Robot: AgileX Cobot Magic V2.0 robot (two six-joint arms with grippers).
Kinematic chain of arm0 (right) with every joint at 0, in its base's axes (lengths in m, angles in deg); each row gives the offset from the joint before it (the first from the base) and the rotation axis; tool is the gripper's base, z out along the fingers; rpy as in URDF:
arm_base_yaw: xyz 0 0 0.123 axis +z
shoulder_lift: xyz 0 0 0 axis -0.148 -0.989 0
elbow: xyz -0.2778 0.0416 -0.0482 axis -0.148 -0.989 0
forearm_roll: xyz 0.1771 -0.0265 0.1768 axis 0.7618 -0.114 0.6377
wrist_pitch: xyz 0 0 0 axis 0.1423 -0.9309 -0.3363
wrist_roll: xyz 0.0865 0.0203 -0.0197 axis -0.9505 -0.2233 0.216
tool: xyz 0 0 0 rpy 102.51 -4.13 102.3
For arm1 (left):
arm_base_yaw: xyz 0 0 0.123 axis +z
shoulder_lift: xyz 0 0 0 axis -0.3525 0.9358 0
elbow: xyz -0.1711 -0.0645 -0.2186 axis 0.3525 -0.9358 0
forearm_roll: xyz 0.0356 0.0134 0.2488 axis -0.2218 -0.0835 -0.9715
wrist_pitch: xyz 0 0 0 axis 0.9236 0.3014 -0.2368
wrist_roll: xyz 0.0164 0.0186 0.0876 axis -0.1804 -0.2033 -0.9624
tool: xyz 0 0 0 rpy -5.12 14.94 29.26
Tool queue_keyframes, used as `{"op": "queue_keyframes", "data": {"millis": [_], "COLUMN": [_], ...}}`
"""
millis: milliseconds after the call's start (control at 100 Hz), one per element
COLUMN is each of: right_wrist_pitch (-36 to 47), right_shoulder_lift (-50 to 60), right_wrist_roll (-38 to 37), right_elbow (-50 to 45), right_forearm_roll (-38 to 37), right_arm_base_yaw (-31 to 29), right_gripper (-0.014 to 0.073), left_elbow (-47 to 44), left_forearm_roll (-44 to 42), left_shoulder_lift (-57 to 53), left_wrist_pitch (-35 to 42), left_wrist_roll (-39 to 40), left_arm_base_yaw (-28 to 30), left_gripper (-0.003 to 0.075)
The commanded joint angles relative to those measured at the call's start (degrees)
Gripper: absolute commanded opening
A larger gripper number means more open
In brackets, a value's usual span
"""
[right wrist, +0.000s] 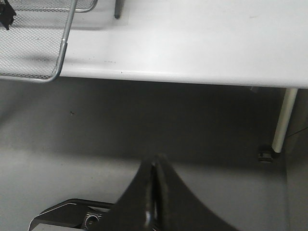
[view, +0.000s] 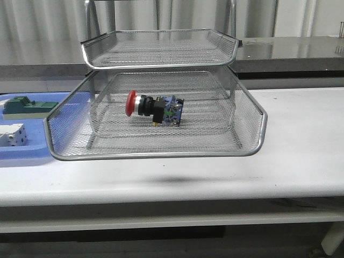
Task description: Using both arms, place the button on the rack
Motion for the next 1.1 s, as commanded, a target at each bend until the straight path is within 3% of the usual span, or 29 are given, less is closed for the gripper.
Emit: {"op": "queue_keyframes", "data": {"millis": [0, 180, 490, 820, 960, 1090], "right_wrist_pitch": [2.95, 2.95, 2.95, 2.95, 2.95, 2.95], "right_shoulder_lift": [-0.15, -0.15, -0.15, -0.15, -0.15, -0.15], "right_wrist_roll": [0.24, 0.24, 0.24, 0.24, 0.24, 0.24], "right_elbow": [1.98, 1.98, 1.98, 1.98, 1.98, 1.98], "right_forearm_roll": [-0.36, -0.36, -0.36, -0.36, -0.36, -0.36], "right_arm_base_yaw": [-0.31, -0.31, -0.31, -0.31, -0.31, -0.31], "right_gripper": [-0.0067, -0.0067, -0.0067, -0.0067, -0.0067, -0.0067], "left_elbow": [-3.69, -16.86, -42.26, -64.09, -70.59, -73.53], "left_forearm_roll": [1.96, 1.96, 3.57, 15.53, 17.36, 17.36], "left_shoulder_lift": [-6.62, -17.74, -36.21, -48.88, -50.01, -50.01], "left_wrist_pitch": [6.94, 17.96, 45.37, 73.86, 81.73, 82.89], "left_wrist_roll": [0.60, 0.60, 0.63, 0.63, 0.63, 0.63], "left_arm_base_yaw": [1.87, 4.05, 4.43, 4.43, 4.43, 4.43], "left_gripper": [0.0445, 0.0440, 0.0440, 0.0440, 0.0440, 0.0440]}}
